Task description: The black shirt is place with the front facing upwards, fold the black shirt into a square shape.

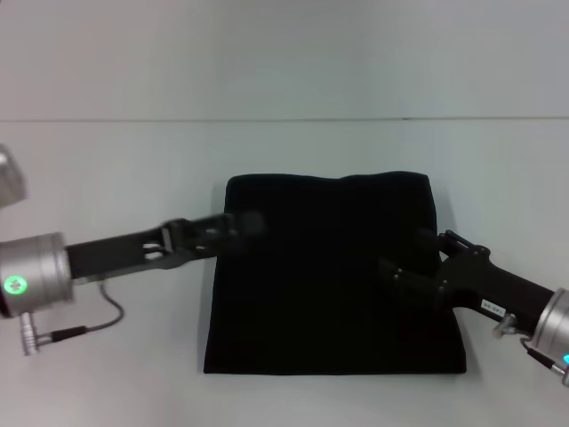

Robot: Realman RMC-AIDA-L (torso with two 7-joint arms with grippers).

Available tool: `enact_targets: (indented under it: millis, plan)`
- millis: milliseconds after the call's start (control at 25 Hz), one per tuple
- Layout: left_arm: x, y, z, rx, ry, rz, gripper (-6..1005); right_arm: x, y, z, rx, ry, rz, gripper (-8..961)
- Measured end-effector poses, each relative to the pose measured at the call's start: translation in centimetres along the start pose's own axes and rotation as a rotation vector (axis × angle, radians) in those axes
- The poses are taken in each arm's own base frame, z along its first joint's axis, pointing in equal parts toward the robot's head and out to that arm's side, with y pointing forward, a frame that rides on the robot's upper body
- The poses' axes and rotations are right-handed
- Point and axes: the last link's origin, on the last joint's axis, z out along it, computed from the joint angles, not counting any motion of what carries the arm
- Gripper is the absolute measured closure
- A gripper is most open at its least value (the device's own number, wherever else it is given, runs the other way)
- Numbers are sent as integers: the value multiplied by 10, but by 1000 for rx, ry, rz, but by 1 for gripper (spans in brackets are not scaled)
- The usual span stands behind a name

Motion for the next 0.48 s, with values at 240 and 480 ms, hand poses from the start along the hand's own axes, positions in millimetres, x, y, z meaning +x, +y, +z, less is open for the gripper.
enact_targets:
  millis: [240, 480]
  plan:
    - [5, -22, -17, 152, 51, -87, 56, 14, -25, 9, 177, 141, 27, 6]
    - [12, -36, -15, 268, 53, -150, 34, 10, -38, 9, 243, 149, 88, 6]
